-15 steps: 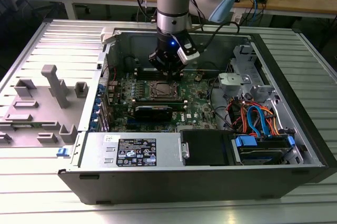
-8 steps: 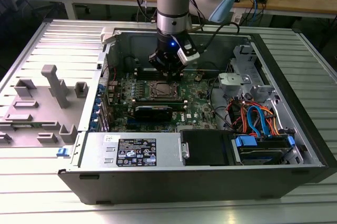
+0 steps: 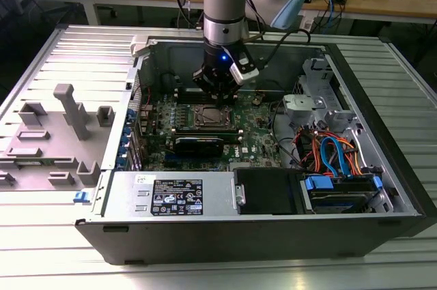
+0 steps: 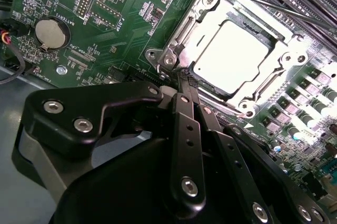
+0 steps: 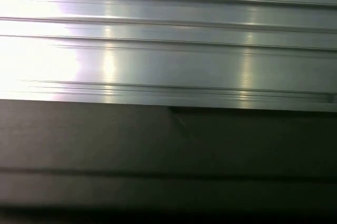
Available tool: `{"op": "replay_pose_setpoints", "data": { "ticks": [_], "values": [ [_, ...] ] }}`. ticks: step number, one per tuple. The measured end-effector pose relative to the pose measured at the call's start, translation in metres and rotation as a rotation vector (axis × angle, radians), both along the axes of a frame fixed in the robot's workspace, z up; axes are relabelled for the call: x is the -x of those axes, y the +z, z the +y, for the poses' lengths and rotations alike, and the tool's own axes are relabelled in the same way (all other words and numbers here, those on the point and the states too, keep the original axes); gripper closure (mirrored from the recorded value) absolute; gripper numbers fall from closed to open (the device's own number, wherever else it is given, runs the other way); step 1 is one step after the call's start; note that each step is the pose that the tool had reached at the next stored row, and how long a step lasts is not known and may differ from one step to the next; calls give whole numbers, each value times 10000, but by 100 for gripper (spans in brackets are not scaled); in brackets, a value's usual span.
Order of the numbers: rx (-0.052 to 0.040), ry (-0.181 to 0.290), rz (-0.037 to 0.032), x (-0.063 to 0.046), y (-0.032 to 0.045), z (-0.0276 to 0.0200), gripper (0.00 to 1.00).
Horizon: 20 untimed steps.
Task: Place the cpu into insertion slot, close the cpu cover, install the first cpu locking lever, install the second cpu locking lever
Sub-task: 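Install the first cpu locking lever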
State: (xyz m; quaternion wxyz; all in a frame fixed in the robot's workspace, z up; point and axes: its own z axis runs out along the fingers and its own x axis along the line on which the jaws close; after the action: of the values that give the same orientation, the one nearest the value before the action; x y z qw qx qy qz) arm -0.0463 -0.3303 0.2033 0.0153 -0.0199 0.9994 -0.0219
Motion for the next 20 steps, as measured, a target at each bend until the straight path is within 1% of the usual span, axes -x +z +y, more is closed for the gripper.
{"op": "replay_pose_setpoints", "data": {
  "ticks": [8, 16, 20],
  "values": [
    [-13, 1, 0, -6, -16, 0, 89],
    [-149, 1, -2, -7, -17, 1, 89],
    [-198, 0, -2, -7, -17, 0, 89]
  ]
}}
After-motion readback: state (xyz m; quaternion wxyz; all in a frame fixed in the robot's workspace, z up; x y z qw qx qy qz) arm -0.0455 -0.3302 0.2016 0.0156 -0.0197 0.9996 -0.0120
